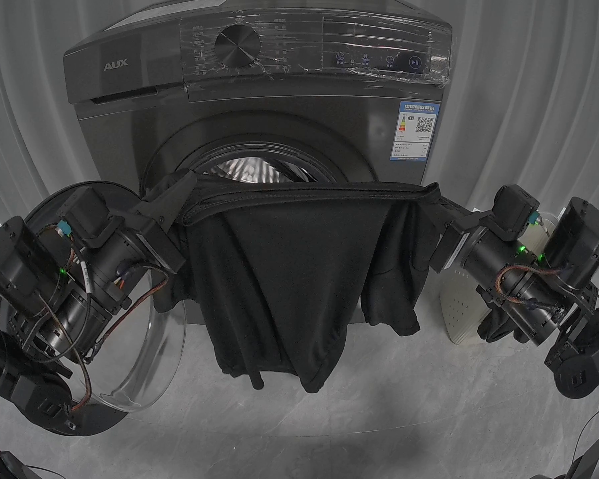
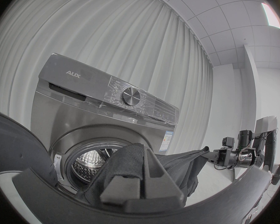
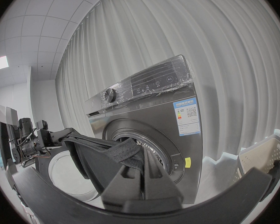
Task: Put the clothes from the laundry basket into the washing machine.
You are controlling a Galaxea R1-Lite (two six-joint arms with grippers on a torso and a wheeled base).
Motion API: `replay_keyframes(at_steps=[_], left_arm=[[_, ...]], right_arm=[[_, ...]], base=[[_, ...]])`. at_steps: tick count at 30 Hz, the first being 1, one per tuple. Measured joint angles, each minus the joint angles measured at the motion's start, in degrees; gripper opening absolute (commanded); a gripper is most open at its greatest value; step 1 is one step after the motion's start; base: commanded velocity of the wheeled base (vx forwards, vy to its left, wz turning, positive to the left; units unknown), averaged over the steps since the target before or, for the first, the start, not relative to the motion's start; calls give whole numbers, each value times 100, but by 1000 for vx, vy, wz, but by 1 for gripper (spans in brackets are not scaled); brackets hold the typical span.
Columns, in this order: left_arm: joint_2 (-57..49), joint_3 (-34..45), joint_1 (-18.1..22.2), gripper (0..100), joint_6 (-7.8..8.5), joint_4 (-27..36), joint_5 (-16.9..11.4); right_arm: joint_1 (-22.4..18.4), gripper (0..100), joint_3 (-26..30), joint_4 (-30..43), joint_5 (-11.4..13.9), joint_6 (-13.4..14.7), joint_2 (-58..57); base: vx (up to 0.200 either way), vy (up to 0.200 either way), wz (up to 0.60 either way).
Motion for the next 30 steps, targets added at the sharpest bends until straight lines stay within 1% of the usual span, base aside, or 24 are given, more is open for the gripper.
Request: replay_keyframes(at_steps=[5,15,30], left_arm=[[-1,-2,15,0,-6,0,0],[0,-13,41,0,-17,0,-4],[11,-44,52,0,-28,0,0]], right_arm=[[-30,0,-30,0,0,2,2],[-234,0,-119,15,-9,2,2],[-301,0,-163,17,-13,2,4]], base=[[0,0,0],[0,0,0],[0,0,0]])
